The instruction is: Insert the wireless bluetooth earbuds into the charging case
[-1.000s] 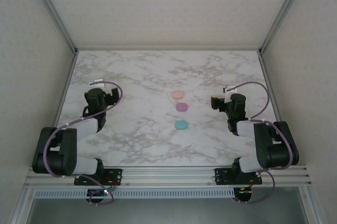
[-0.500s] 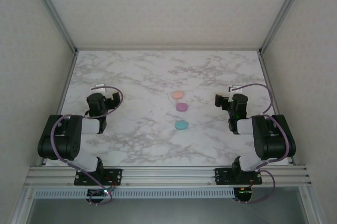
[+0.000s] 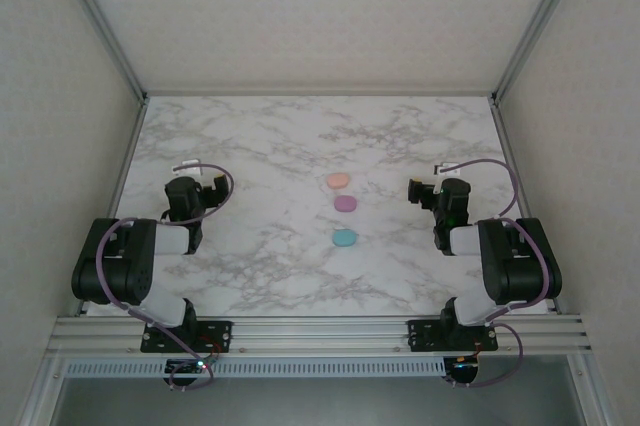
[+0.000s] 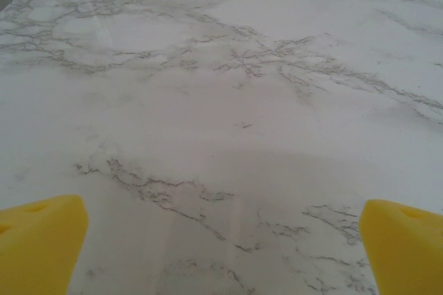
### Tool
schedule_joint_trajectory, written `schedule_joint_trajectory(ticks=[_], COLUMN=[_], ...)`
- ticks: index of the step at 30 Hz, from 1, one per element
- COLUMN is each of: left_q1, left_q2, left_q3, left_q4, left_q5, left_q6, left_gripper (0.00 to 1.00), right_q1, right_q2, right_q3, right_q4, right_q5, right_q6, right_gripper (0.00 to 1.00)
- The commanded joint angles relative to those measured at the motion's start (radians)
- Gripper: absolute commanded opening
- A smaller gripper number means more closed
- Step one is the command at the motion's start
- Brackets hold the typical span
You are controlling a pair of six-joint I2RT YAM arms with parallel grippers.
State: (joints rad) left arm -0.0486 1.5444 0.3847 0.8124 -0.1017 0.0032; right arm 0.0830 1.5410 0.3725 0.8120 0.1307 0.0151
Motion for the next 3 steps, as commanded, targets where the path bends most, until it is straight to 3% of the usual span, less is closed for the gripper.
schedule_joint_trajectory(ticks=[1, 3], left_q1=[0.004, 0.004], left_q2=[-0.007, -0.008], left_q3=[0.02, 0.02], left_q4=[0.026, 0.026], left_q5=[-0.009, -0.009], left_q6=[-0.008, -0.008], left_gripper=[1.0, 1.0], right_q1=[-0.001, 0.0], right_q2=[-0.001, -0.001], right_q3=[0.017, 0.017], right_q4=[0.024, 0.026], right_q5=[0.014, 0.014], right_q6=[0.009, 0.009], right_gripper=[0.99, 0.99])
